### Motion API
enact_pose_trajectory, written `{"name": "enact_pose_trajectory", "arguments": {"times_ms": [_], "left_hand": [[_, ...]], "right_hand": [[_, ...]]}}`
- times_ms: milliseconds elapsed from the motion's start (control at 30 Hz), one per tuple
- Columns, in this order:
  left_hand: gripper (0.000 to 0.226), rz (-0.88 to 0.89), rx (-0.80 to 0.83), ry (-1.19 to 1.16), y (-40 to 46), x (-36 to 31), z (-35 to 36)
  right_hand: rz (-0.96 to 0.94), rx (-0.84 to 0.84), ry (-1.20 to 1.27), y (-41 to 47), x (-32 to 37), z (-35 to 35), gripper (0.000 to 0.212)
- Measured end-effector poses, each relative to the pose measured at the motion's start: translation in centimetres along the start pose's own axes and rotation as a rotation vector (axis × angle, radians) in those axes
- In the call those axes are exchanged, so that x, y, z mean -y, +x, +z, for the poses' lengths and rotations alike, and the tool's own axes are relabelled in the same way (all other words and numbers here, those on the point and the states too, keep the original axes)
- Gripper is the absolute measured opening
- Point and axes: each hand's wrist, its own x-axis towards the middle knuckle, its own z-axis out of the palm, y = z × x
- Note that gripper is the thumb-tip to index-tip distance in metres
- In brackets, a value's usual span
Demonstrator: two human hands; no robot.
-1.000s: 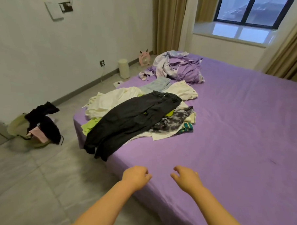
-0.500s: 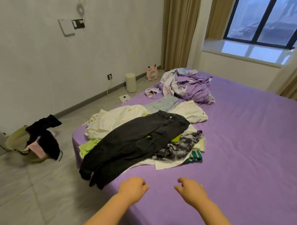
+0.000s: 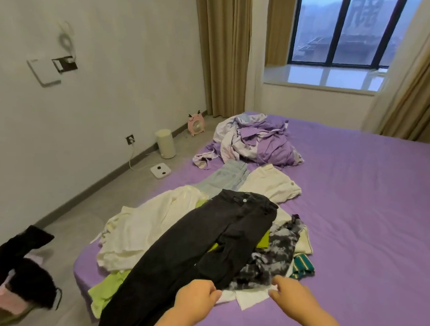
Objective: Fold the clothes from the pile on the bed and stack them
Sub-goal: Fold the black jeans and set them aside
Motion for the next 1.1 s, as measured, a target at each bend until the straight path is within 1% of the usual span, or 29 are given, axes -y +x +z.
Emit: {"name": "enact_pose_trajectory", "arguments": {"times_ms": [133,233,267,367,533,700,867,967,1100], "left_hand": [[0.037,0.098,0.026,0.075,6.9,2.8,-5.0],[0.036,0.173,0.068,0.121,11.2,3.6,-8.3],[0.035,0.198,0.080,0.130,12.5,3.7,-9.3],[0.035,0.267,0.094,0.160,16.2,4.0,-11.3],[0.034,0.328,0.128,0.193,20.6,3.6,-12.3],[0.034,0.345,0.163,0.214,24.3,2.8,-12.5],[0.032,0.349,0.167,0.260,29.3,1.7,-12.6],[0.032,0.348,0.162,0.258,33.5,0.7,-12.1],[0.035,0.342,0.172,0.261,39.9,0.0,-10.4]], "right_hand": [[0.099,0.013,0.061,4.9,4.3,-0.8,0.025],[0.139,0.006,0.110,8.0,7.1,-1.8,0.015],[0.152,-0.006,0.133,9.0,7.9,-2.0,0.016],[0.210,-0.043,0.164,11.0,9.7,-2.7,0.033],[0.259,-0.067,0.189,13.8,10.8,-3.6,0.037],[0.273,-0.069,0.164,17.1,9.7,-4.9,0.037],[0.324,-0.057,0.173,21.0,7.0,-5.3,0.035],[0.356,-0.064,0.190,24.5,4.5,-5.1,0.039],[0.401,-0.138,0.314,29.6,1.6,-4.3,0.053]]}}
